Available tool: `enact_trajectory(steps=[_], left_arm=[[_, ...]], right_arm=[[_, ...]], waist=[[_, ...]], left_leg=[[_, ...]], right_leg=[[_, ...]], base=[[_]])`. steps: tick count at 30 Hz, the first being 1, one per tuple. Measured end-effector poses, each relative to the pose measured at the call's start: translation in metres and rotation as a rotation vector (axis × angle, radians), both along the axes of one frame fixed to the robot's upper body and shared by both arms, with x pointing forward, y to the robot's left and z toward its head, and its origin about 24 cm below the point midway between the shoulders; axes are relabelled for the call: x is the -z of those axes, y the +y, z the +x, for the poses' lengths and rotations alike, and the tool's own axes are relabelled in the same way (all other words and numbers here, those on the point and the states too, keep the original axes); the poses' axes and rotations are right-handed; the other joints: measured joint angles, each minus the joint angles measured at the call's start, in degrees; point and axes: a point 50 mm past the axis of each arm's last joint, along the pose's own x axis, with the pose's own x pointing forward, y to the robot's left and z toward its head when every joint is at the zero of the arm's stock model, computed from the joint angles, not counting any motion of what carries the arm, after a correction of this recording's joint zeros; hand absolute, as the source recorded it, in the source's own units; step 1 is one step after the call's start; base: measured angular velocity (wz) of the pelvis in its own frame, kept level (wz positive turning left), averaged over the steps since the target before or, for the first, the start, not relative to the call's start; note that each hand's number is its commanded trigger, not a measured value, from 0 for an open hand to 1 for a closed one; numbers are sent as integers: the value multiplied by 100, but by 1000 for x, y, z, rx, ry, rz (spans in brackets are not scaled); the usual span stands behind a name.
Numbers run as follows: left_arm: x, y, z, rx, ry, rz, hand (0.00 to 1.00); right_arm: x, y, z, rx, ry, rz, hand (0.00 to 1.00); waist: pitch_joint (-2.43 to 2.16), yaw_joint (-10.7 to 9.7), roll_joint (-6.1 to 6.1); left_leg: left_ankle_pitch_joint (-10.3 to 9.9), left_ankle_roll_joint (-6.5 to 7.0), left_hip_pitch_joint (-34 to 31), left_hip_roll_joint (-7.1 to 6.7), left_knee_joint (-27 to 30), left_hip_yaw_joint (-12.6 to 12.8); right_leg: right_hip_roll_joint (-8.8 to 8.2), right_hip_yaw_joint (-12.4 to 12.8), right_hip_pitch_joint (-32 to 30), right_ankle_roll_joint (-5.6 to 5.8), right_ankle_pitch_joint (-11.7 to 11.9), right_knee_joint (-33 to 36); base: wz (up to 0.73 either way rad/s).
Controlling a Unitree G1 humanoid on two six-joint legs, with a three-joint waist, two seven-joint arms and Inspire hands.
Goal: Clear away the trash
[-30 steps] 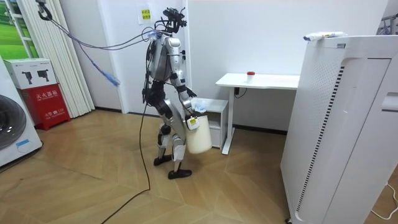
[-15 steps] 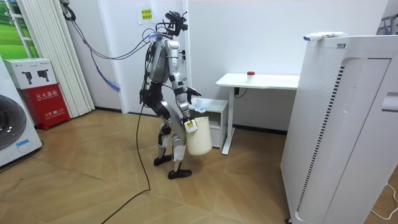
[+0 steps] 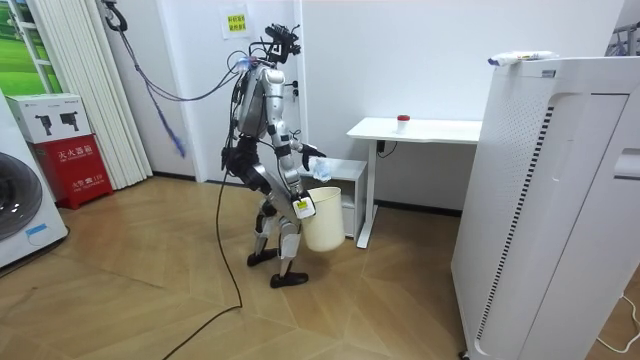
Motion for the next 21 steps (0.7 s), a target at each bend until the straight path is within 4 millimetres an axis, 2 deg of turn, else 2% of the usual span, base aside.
enact_trajectory(steps=[3,5,8,12,16,21], left_arm=[[-2,0,1,8,1,21,0],[-3,-1,3,33,9,54,0],[-8,-1,8,31,4,78,0],[-13,-3,13,66,4,138,0],[-18,-3,16,69,-18,155,0],[-22,-5,19,74,-42,164,0]], right_arm=[[1,-1,-1,20,0,17,100],[0,-2,-1,34,-11,38,100],[-5,-1,6,50,-54,71,100],[-11,-4,11,43,-88,70,100],[-12,-4,9,61,-112,92,100],[-14,-3,10,68,-137,104,100]], waist=[[6,-57,-5],[27,-87,-11],[41,-91,3],[46,-170,-5],[47,-203,-5],[48,-248,-7]], left_leg=[[-36,-2,-99,11,114,-38],[-74,2,-235,28,248,-64],[-266,17,-644,170,716,-64],[-364,54,-1027,208,1054,-39],[-493,48,-1270,294,1353,17],[-517,30,-1408,307,1484,30]], right_leg=[[-41,-79,-62,-27,-31,91],[-49,-97,-175,-35,-53,188],[-8,-95,-532,-62,-150,517],[-10,40,-974,-33,-240,881],[0,78,-1260,-88,-307,1164],[7,102,-1433,-136,-341,1327]], base=[[5],[0],[-12],[-5],[-14],[-3]])
